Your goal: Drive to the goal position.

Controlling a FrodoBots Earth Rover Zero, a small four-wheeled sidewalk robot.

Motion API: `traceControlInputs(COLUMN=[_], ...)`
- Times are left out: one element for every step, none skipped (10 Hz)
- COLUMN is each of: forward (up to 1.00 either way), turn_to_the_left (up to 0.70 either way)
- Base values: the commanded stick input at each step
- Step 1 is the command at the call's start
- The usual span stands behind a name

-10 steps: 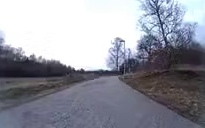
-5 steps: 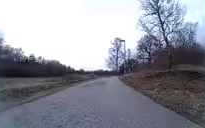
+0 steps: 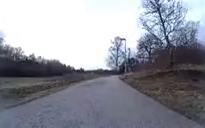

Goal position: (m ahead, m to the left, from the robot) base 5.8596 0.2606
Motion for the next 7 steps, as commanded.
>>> traceControlInputs(forward=[0.50, 0.50, 0.50, 0.50, 0.50, 0.50, 0.50], turn_to_the_left=[0.00, 0.00, 0.00, 0.00, 0.00, 0.00, 0.00])
